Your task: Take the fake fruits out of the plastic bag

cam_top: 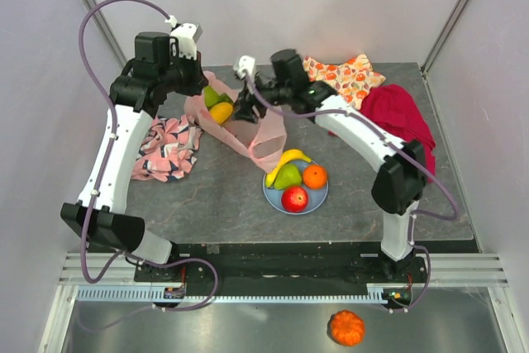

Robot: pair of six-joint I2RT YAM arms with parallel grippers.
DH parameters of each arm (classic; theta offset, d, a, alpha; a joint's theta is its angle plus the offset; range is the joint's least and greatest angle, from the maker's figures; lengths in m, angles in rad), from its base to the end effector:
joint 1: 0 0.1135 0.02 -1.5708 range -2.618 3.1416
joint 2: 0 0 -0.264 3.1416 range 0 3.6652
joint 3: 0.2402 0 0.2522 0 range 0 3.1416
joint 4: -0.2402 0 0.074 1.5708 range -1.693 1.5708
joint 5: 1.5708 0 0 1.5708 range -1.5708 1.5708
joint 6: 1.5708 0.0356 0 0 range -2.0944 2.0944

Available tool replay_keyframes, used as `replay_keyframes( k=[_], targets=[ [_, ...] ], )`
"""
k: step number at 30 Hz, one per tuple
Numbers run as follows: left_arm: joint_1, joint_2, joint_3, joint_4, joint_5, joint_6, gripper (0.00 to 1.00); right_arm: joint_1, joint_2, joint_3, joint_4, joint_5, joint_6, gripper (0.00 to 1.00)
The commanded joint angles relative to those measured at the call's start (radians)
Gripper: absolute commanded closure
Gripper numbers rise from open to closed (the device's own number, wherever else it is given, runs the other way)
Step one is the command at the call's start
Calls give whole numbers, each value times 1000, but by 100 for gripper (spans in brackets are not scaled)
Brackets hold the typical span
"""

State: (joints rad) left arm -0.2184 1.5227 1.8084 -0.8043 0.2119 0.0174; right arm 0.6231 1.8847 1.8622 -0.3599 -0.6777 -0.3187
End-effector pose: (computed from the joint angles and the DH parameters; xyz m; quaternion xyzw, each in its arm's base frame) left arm 0.3107 -0.0766 0.4499 0.1539 0.8477 -0.1411 0.4877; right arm 0.3460 0.2761 0.3811 -0.5204 0.6120 0.3523 0.4802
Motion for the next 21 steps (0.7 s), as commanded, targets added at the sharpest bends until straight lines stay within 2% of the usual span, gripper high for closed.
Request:
replay_keyframes(
  k=[1, 4, 5, 8, 11, 15, 19, 21],
  targets=[
    [2, -84, -72, -29, 4, -20, 98, 85, 91, -6, 30, 2, 9, 48],
    [4, -107, -119, -38, 0, -20, 99, 109, 140, -21, 48, 143, 48, 51],
    [5, -123, -145, -39, -3, 5, 99, 109, 148, -29, 85, 267, 75, 51],
    [8, -154, -197, -53, -23, 22, 98, 96, 172, -51, 114, 500, 127, 52],
    [8, -182, -256, -59, -42, 58, 98, 47, 198, -34, 107, 598, 176, 53],
    [8, -174, -305, -58, -65, 91, 98, -48, 209, -23, 75, 635, 204, 53],
    [8, -107, -284, -7, -48, 122, 99, -150, 218, -34, 45, 668, 185, 52],
    [8, -32, -224, 42, -29, 131, 98, -186, 225, -38, 47, 717, 149, 51]
  ],
)
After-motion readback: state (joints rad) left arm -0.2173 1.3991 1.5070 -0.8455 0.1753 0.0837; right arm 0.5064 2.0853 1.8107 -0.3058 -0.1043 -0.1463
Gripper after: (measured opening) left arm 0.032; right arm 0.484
